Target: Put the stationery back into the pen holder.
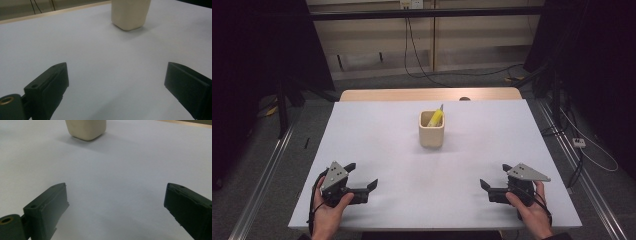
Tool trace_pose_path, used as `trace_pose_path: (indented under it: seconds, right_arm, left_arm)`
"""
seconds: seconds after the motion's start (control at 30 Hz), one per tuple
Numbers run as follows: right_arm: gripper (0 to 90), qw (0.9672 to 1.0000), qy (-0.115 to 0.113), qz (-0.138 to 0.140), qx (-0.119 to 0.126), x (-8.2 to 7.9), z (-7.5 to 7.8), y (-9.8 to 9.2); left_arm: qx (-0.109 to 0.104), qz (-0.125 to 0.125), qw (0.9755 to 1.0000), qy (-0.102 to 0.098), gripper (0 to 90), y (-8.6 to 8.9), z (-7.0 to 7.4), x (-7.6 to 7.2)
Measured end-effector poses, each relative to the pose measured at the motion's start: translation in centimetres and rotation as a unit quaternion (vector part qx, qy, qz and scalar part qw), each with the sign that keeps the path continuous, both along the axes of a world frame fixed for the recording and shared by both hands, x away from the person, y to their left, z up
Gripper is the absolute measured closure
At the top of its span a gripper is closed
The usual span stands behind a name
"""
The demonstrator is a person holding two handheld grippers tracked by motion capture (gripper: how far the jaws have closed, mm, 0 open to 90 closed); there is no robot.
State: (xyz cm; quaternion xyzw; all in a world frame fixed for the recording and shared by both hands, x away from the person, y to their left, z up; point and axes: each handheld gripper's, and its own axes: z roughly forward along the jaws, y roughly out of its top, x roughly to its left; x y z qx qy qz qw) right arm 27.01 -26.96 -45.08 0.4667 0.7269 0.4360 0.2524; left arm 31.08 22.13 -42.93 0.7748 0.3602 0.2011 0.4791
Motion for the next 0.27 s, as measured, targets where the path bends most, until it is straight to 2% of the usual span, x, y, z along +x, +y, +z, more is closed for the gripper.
trace_pose_path:
  seconds: [0.07,0.13,0.27]
  right_arm:
    - [4.6,1.0,0.0,0.001,0.001,-0.04,0.02,0.0]
    - [4.6,1.0,0.0,0.001,0.001,-0.01,0.0,0.0]
    - [4.6,1.0,-0.001,0.001,0.0,0.08,-0.02,-0.01]
  left_arm:
    - [0.006,0.003,1.0,-0.002,5.5,0.02,-0.16,-0.01]
    - [-0.002,0.002,1.0,0.006,5.5,-0.06,-0.27,0.02]
    - [-0.001,0.003,0.9999,0.01,5.5,-0.06,-0.33,0.06]
